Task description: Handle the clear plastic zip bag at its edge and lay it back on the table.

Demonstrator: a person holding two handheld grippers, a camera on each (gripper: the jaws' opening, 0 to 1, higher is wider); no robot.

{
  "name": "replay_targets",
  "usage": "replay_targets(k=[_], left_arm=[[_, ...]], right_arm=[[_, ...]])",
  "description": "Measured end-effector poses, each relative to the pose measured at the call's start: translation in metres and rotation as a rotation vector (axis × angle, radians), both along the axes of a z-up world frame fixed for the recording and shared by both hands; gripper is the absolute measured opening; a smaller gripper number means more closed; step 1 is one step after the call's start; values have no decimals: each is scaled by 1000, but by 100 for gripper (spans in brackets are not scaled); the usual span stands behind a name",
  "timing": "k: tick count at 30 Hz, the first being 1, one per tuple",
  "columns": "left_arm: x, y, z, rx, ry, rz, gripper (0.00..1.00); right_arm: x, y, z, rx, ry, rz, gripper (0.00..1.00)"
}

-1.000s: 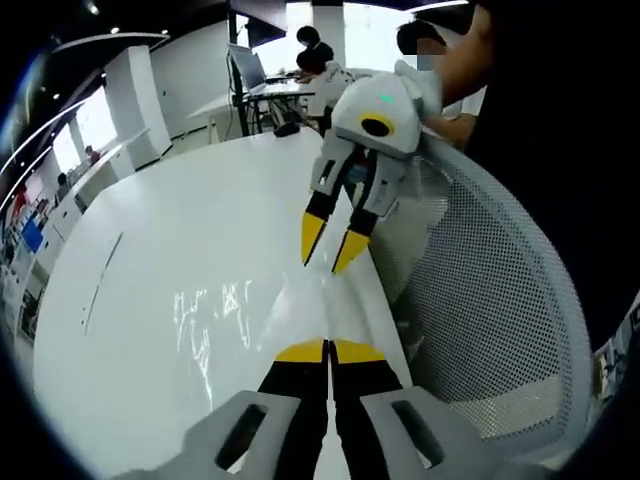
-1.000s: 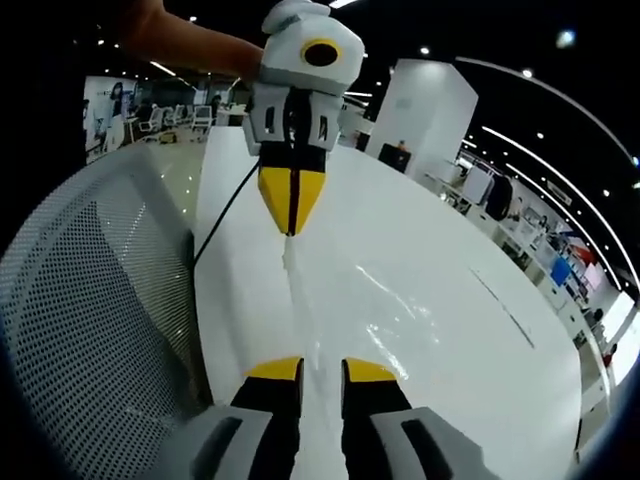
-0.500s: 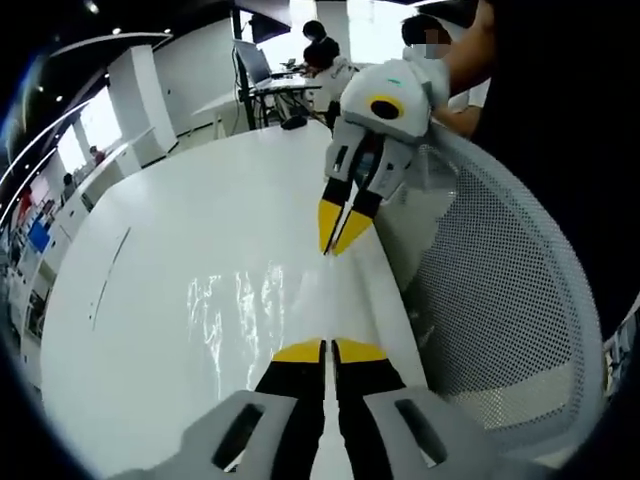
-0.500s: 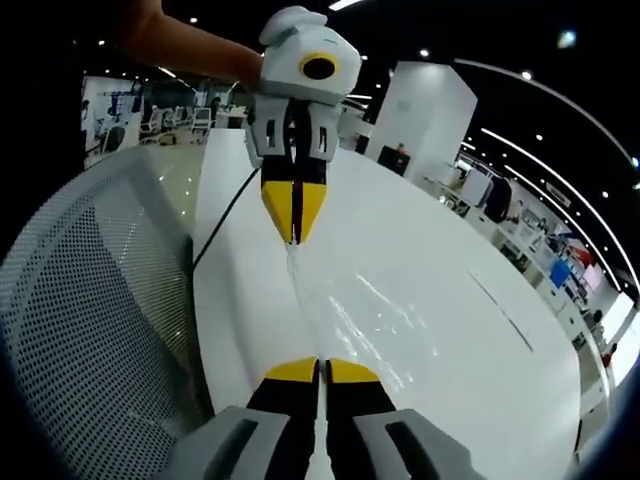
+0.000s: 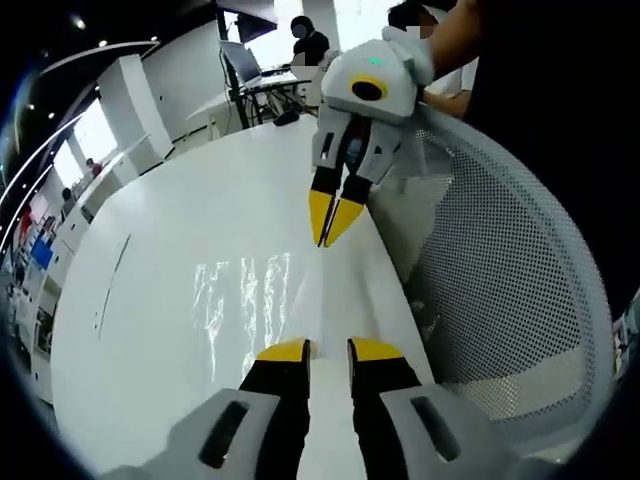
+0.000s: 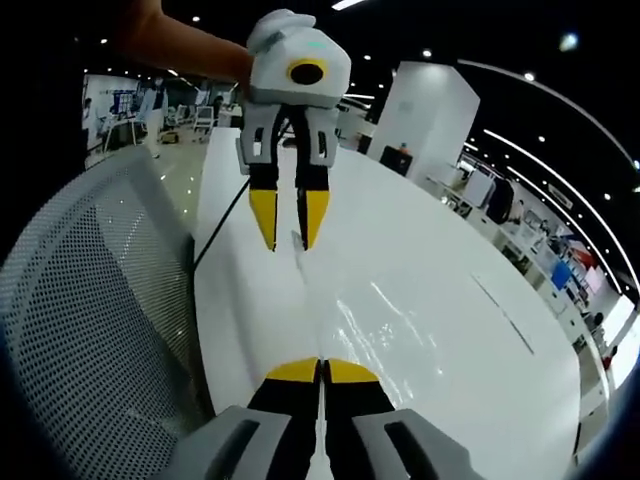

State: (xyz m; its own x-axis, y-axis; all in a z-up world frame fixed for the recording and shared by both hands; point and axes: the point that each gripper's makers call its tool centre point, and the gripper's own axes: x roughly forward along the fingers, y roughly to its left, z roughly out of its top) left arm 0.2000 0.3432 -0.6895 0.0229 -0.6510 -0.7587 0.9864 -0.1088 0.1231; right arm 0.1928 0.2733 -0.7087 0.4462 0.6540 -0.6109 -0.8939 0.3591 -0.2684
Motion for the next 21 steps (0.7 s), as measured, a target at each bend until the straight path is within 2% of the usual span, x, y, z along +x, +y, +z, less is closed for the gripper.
replay_targets(k=[9, 13, 21], left_arm=[[3, -1, -5, 29, -51, -18, 7], [5, 0, -6, 41, -84, -35, 1], [6, 2, -10, 58, -110, -42, 0]], right_arm=[[-1, 4, 3, 1, 5, 12, 0], [-1, 7, 5, 8, 11, 13, 0], [-1, 8, 8, 11, 4, 18, 0]])
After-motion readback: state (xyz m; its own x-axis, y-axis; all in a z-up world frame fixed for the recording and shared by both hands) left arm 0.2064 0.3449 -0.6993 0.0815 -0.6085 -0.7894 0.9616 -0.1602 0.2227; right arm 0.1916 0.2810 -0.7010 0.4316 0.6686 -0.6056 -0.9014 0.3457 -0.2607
